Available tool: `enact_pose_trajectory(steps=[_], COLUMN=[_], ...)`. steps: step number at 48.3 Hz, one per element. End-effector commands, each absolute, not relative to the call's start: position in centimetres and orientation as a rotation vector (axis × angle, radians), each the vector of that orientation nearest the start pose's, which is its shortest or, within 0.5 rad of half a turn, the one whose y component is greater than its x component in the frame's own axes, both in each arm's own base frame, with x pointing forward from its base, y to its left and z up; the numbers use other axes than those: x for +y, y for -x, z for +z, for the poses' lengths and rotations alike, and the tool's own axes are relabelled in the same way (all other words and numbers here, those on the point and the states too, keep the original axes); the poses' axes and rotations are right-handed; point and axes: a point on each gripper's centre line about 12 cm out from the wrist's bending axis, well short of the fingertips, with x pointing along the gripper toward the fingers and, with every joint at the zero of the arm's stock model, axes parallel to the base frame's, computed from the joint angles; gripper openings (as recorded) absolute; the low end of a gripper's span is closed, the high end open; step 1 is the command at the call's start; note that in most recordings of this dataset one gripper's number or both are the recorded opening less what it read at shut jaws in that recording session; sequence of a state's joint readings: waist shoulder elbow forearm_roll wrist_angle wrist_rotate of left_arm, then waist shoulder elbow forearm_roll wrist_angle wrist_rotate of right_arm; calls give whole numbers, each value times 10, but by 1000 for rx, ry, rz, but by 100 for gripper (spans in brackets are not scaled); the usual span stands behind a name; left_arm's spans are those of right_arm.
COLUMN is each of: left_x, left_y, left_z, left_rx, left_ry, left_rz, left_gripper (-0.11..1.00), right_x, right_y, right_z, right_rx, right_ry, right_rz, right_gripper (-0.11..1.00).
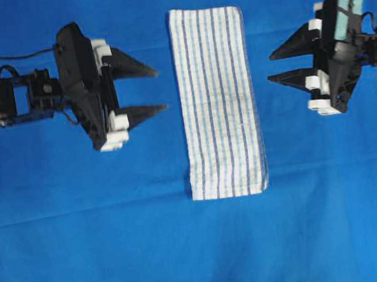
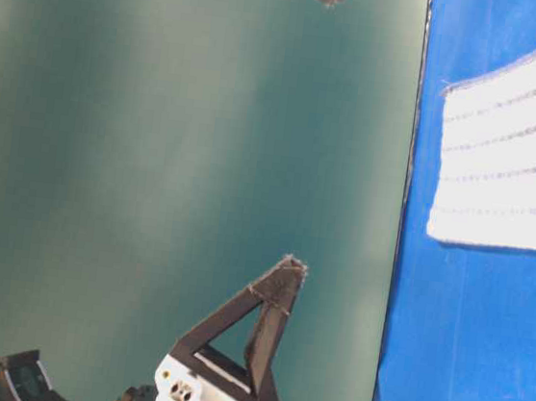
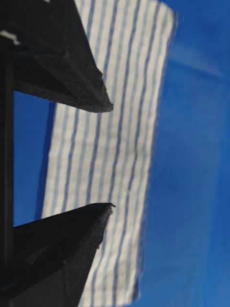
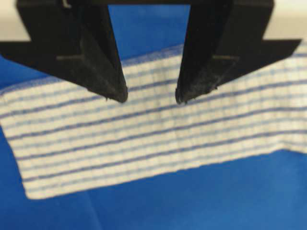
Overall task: Fold the blue towel.
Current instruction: 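Lower the strip, open both grippers and pull them back, then move both grippers to the strip's top corners and grasp them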
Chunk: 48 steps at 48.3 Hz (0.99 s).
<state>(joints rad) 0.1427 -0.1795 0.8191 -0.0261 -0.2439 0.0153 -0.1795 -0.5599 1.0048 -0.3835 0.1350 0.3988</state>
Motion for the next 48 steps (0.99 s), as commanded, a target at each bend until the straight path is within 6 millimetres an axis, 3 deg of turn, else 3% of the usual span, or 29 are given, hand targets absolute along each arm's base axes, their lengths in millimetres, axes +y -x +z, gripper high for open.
enact_pose_trajectory(steps=[1, 10, 18, 26, 38, 48], left_x=[56, 62, 79, 113, 173, 200], left_y=[-353, -356, -367, -383, -392, -396], left_z=[214, 211, 204, 188, 146, 120], left_rx=[372, 378, 378, 379, 444, 465], left_ry=[35, 36, 39, 49, 88, 105], left_rz=[162, 175, 215, 289, 414, 464], left_gripper=[70, 70, 70, 70, 71, 75], right_x=[-52, -63, -96, -135, -186, -215], right_y=[-257, -259, -261, -267, -281, -295], right_z=[225, 222, 217, 204, 170, 145], right_rx=[547, 562, 565, 548, 597, 643], right_ry=[-51, -50, -69, -84, -129, -152], right_rz=[-224, -261, -357, -436, -513, -540], right_gripper=[53, 53, 53, 53, 53, 56])
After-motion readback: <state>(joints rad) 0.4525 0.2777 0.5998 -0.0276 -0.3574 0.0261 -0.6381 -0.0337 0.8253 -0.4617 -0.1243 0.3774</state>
